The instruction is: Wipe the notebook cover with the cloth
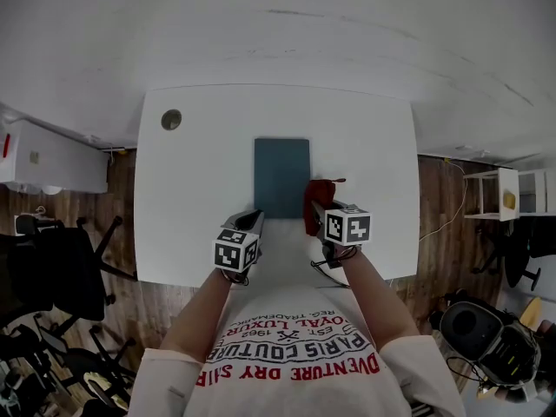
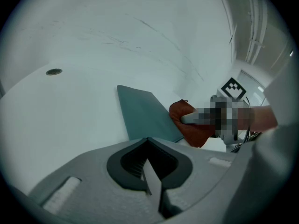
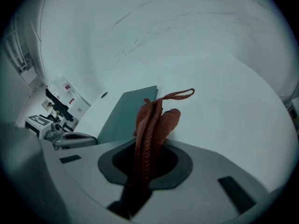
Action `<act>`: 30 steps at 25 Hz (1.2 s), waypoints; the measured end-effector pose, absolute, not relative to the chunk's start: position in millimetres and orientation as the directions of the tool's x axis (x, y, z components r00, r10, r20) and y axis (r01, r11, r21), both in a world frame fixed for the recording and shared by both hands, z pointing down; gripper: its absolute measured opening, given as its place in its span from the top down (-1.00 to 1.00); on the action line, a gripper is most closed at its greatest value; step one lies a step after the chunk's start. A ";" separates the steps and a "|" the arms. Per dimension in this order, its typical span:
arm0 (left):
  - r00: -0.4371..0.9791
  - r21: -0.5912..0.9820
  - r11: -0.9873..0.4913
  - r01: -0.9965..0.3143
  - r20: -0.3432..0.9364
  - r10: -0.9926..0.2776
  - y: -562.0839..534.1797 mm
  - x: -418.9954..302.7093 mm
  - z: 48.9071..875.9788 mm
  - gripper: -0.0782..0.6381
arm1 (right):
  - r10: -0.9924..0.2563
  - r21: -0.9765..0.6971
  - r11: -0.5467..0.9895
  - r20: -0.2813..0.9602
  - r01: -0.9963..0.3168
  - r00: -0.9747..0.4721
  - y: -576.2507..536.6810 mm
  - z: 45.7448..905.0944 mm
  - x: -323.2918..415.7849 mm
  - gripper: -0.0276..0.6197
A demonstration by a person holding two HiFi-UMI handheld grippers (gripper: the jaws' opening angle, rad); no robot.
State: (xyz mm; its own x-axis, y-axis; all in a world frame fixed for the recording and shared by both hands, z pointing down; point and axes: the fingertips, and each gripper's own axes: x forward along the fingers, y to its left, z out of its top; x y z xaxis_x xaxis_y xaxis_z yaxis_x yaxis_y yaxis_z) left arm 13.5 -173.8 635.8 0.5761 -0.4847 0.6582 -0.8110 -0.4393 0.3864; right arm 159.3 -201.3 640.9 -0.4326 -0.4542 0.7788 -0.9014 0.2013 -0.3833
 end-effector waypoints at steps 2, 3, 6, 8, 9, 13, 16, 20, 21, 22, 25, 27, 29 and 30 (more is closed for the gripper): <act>0.572 0.380 -0.440 -0.814 0.658 -0.490 -173.6 13.4 635.5 0.76 | -0.459 -0.355 0.184 0.793 -0.917 -0.400 -199.3 640.3 170.7 0.70; 0.568 0.374 -0.440 -0.816 0.659 -0.493 -173.8 13.0 635.3 0.76 | -0.464 -0.351 0.177 0.795 -0.920 -0.392 -198.9 639.1 175.2 0.70; 0.561 0.361 -0.443 -0.820 0.658 -0.502 -174.7 13.0 634.9 0.76 | -0.487 -0.359 0.150 0.784 -0.921 -0.384 -198.5 633.0 186.4 0.70; 0.566 0.365 -0.447 -0.817 0.657 -0.498 -174.3 13.7 635.1 0.76 | -0.505 -0.373 0.134 0.771 -0.918 -0.387 -197.6 627.9 191.0 0.70; 0.571 0.370 -0.449 -0.813 0.655 -0.495 -174.1 13.8 635.1 0.76 | -0.514 -0.382 0.130 0.763 -0.915 -0.392 -197.3 624.9 191.5 0.70; 0.591 0.388 -0.458 -0.800 0.639 -0.492 -173.9 12.2 632.7 0.76 | -0.545 -0.390 0.168 0.728 -0.905 -0.415 -197.4 608.9 186.1 0.70; 0.596 0.395 -0.453 -0.799 0.616 -0.515 -176.3 10.4 619.7 0.76 | -0.586 -0.356 0.239 0.689 -0.903 -0.427 -202.8 589.1 179.3 0.70; 0.591 0.348 -0.480 -0.805 0.534 -0.604 -190.3 9.2 574.2 0.76 | -0.642 -0.284 0.334 0.629 -0.899 -0.438 -211.2 555.0 169.3 0.70; 0.588 0.328 -0.490 -0.808 0.505 -0.632 -194.9 8.5 559.3 0.76 | -0.654 -0.273 0.353 0.612 -0.895 -0.445 -213.2 545.4 166.0 0.70; 0.585 0.307 -0.499 -0.811 0.470 -0.661 -199.8 7.5 543.0 0.76 | -0.667 -0.261 0.372 0.592 -0.891 -0.452 -215.4 535.2 162.6 0.70; 0.579 0.239 -0.528 -0.815 0.350 -0.736 -213.8 6.3 490.1 0.76 | -0.715 -0.215 0.422 0.518 -0.881 -0.469 -222.8 501.6 154.2 0.70; 0.587 0.204 -0.550 -0.810 0.272 -0.763 -221.6 7.4 455.4 0.76 | -0.745 -0.178 0.444 0.471 -0.878 -0.472 -227.6 480.8 150.2 0.70; 0.595 0.164 -0.572 -0.804 0.203 -0.778 -227.1 8.6 424.3 0.76 | -0.763 -0.149 0.452 0.446 -0.880 -0.468 -230.2 465.8 148.1 0.70; 0.598 0.137 -0.582 -0.802 0.174 -0.783 -228.8 9.4 410.9 0.76 | -0.770 -0.137 0.452 0.440 -0.882 -0.463 -230.7 460.1 147.8 0.70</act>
State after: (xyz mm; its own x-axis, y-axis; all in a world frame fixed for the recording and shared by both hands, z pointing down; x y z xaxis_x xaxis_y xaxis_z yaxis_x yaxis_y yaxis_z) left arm 9.4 -228.8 410.9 0.5975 -0.7827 0.1743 -0.8018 -0.5817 0.1368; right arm 147.8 -230.7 460.1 -0.4627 -0.7697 0.4399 -0.8816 0.4518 -0.1368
